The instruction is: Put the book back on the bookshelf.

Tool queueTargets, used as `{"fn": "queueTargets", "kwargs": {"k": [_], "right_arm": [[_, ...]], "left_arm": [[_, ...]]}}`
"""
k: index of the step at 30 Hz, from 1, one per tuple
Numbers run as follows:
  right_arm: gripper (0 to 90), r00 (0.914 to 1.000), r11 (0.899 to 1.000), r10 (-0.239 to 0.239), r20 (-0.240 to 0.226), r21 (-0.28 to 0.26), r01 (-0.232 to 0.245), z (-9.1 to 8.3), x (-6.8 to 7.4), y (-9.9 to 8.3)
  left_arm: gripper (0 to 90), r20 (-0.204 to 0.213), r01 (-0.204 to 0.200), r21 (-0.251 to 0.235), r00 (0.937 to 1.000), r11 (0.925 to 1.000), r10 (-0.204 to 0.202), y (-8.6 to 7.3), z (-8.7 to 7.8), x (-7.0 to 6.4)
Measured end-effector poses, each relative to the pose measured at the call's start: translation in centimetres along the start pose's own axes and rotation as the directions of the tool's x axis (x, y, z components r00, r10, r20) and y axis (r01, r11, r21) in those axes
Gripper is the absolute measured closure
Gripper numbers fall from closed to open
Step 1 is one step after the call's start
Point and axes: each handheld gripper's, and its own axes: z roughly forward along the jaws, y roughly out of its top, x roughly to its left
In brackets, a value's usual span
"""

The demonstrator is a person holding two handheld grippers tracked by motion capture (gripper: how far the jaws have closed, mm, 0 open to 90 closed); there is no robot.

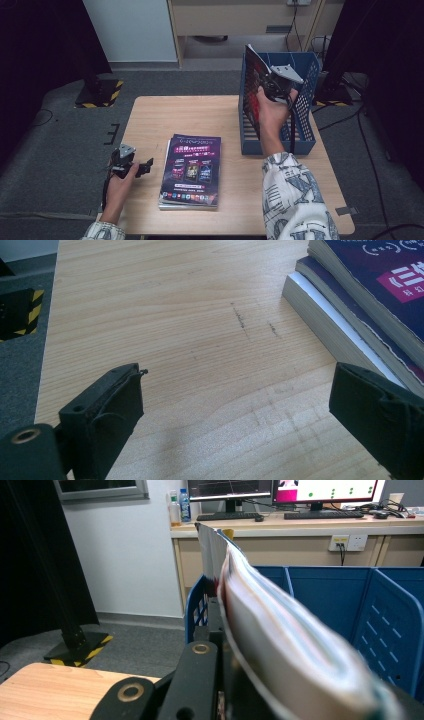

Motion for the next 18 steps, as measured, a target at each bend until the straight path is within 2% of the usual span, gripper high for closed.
{"fn": "queueTargets", "kwargs": {"k": [18], "right_arm": [[86.6, 0.9997, 1.0, 0.015, 0.02, 0.009, -0.015, 0.4, -0.6, -1.8]], "left_arm": [[6.4, 0.001, -0.012, 0.006, 0.9999, 0.9999, 0.012, 0.0, 0.1, -0.2]]}}
